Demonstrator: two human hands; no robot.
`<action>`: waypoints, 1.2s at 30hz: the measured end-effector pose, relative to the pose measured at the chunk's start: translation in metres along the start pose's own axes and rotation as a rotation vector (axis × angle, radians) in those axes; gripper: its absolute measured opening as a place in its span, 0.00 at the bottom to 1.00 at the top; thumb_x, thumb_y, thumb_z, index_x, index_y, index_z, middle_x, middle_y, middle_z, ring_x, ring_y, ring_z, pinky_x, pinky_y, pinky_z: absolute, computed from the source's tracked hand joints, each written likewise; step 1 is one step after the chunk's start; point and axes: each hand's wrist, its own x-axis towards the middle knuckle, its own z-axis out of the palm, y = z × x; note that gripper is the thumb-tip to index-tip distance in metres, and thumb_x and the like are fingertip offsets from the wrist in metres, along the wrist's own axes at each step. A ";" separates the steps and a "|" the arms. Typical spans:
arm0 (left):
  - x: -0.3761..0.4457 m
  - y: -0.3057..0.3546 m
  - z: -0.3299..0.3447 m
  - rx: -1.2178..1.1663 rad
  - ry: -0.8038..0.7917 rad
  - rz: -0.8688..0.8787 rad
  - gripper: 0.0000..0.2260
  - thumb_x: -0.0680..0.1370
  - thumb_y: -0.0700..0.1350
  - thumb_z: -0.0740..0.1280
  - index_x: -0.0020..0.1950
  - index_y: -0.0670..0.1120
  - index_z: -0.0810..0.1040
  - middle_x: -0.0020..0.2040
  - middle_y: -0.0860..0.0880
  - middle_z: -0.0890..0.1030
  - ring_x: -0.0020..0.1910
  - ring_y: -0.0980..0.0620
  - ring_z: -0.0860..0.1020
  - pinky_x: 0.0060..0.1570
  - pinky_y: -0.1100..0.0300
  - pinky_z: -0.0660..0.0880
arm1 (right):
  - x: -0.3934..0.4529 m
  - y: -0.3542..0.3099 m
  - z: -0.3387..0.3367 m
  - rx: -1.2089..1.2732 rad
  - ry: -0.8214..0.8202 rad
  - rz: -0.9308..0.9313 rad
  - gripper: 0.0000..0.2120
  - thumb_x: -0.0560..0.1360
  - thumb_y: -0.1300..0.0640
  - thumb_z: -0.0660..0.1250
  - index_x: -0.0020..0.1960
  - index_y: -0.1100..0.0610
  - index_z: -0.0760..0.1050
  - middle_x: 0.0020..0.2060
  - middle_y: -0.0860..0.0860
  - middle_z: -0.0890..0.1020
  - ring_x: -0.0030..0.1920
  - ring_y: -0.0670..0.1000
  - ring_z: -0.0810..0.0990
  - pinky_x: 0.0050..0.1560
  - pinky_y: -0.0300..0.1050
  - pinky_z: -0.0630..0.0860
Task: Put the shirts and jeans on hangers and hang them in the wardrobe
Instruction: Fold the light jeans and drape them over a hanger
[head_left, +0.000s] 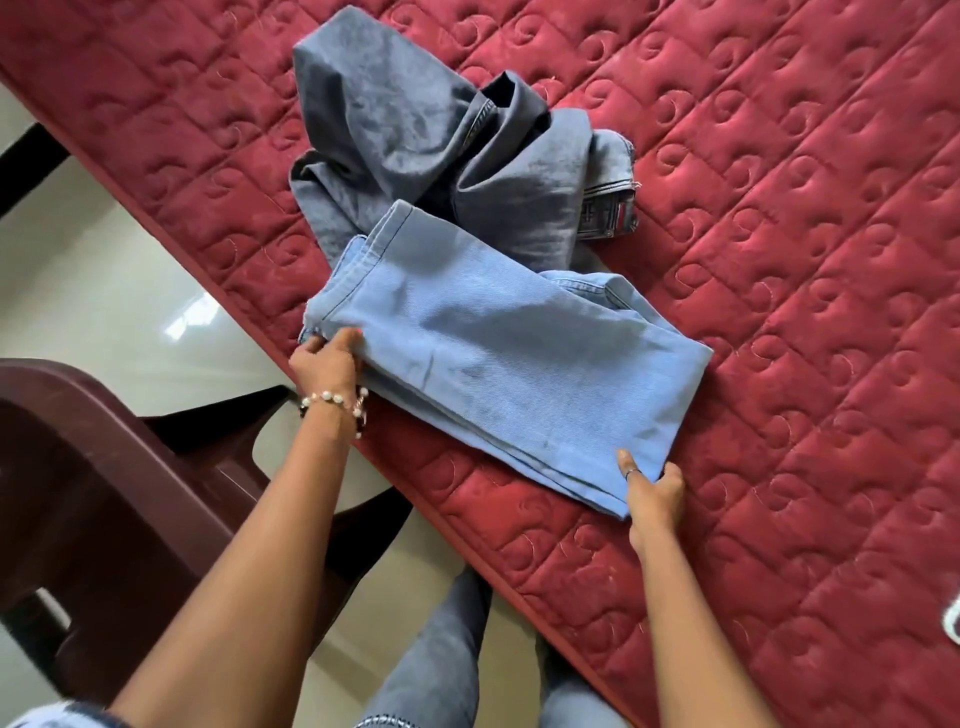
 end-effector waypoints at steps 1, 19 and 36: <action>0.000 -0.010 -0.006 0.056 0.042 0.013 0.16 0.62 0.48 0.75 0.44 0.46 0.74 0.34 0.49 0.74 0.34 0.51 0.73 0.37 0.58 0.71 | 0.002 0.002 -0.001 0.014 -0.019 0.018 0.18 0.69 0.49 0.76 0.50 0.58 0.74 0.50 0.56 0.82 0.50 0.58 0.80 0.50 0.47 0.75; -0.092 -0.014 0.013 -0.150 -0.321 -0.335 0.06 0.76 0.41 0.64 0.39 0.47 0.73 0.26 0.54 0.79 0.22 0.58 0.77 0.22 0.67 0.73 | 0.003 0.000 -0.080 0.633 -0.348 -0.106 0.13 0.75 0.66 0.68 0.57 0.55 0.78 0.49 0.48 0.84 0.47 0.46 0.83 0.49 0.40 0.80; -0.319 -0.106 0.131 -0.349 -0.831 -0.179 0.16 0.75 0.36 0.53 0.40 0.46 0.81 0.40 0.49 0.84 0.43 0.47 0.82 0.51 0.51 0.79 | 0.060 0.076 -0.344 0.826 0.003 -0.251 0.09 0.77 0.63 0.65 0.53 0.52 0.79 0.47 0.45 0.83 0.50 0.47 0.80 0.53 0.41 0.77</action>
